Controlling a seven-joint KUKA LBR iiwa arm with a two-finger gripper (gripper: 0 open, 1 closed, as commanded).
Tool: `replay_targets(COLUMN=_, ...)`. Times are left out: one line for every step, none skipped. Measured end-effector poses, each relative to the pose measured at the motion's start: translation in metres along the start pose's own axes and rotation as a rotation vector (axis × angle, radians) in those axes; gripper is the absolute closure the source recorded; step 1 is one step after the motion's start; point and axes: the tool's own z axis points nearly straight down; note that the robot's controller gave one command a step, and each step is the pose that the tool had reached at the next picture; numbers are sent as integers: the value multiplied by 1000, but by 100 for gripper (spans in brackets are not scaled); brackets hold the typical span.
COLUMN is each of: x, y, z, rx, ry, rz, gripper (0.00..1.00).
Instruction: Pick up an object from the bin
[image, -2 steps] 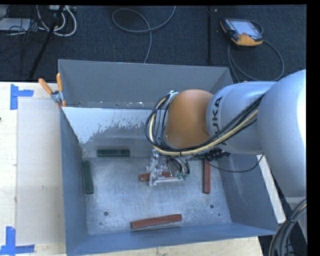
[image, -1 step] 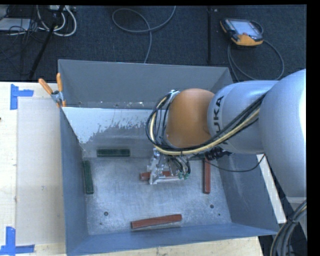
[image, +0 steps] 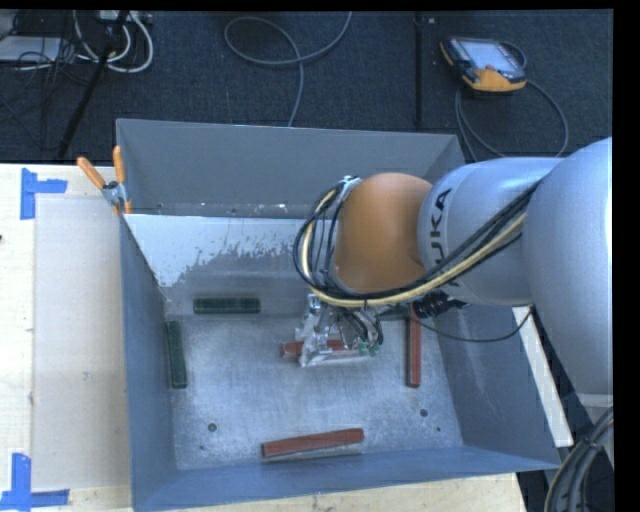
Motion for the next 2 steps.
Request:
replay_targets(x=1, y=0, z=-6, rx=0, ry=3, rz=1, gripper=100)
replay_targets(x=3, y=0, z=-27, rx=2, ry=11, rz=2, gripper=100)
